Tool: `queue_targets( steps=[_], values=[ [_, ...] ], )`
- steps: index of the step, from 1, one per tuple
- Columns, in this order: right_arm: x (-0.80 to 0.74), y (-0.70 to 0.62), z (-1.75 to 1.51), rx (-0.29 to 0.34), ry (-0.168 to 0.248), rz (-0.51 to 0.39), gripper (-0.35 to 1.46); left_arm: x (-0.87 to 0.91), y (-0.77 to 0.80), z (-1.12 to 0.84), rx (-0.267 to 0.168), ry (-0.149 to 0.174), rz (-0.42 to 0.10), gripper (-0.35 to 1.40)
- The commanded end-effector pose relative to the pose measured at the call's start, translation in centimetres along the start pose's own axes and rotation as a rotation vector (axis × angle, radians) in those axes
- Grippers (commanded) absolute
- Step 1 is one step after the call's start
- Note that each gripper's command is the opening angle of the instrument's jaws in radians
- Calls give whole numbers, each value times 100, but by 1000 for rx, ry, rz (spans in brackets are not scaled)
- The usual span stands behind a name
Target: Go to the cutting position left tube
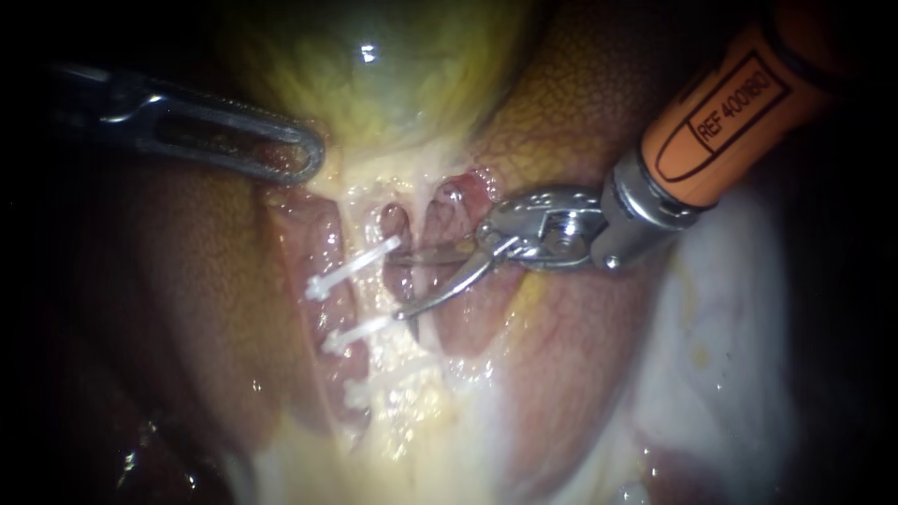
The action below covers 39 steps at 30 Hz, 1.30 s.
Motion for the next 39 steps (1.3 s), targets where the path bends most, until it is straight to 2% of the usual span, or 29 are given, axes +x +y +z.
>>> queue_targets(
  steps=[1, 5, 13, 20, 31, 39],
  values=[
    [1, -1, 1, 8, 5, 0, 122, 0, 0, 0, 0, 0, 0, -35],
    [4, -1, 8, 52, 36, -2, 122, 0, 0, 0, 0, 0, 1, -35],
    [13, -8, 32, 105, 66, -14, 119, 1, 0, 0, 0, 0, 1, -35],
    [19, -14, 46, 145, 106, -23, 107, 1, 0, 0, 0, 0, 1, -35],
    [32, -17, 60, 198, 202, -29, 91, 0, 0, 0, 0, 0, 0, -35],
    [55, -29, 70, 237, 285, -25, 91, 0, 0, 0, 0, 0, 0, -35]
  ],
)
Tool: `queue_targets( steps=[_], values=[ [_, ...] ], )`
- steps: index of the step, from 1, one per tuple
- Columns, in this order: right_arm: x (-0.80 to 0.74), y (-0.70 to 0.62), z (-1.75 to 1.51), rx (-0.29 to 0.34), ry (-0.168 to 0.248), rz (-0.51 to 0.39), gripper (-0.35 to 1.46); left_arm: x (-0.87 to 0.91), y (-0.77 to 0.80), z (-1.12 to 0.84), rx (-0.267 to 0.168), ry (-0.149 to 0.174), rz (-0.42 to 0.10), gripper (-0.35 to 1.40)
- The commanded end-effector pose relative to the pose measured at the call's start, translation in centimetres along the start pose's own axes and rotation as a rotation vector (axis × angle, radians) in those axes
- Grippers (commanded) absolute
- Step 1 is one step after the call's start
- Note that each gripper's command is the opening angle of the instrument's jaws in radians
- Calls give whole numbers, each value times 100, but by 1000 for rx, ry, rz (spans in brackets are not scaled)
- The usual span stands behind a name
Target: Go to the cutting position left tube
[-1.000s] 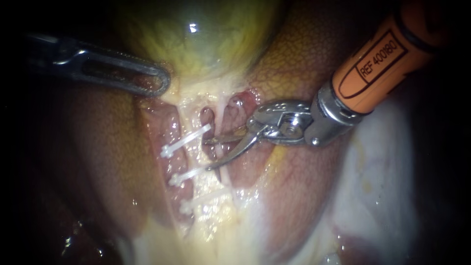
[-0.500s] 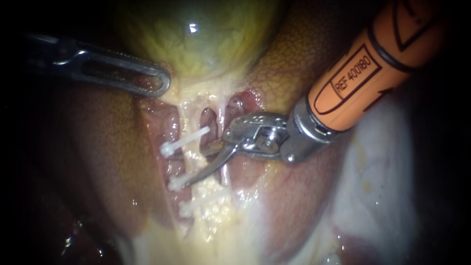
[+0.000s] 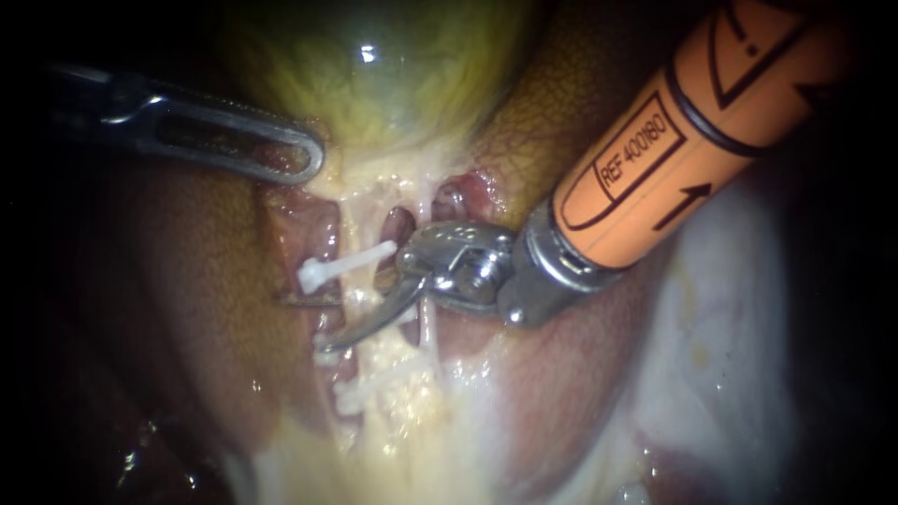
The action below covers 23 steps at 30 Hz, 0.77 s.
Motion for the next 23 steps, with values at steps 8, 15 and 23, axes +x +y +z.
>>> queue_targets(
  steps=[8, 15, 23],
  values=[
    [24, -24, 13, 10, 13, 11, 96, 0, 0, -1, 1, 0, 0, -35],
    [29, -28, 16, 8, 17, 14, 99, 0, 0, -1, 1, 0, 0, -35],
    [27, -25, 15, -12, 24, 12, 109, 0, 0, -1, 1, 0, 0, -35]
  ],
)
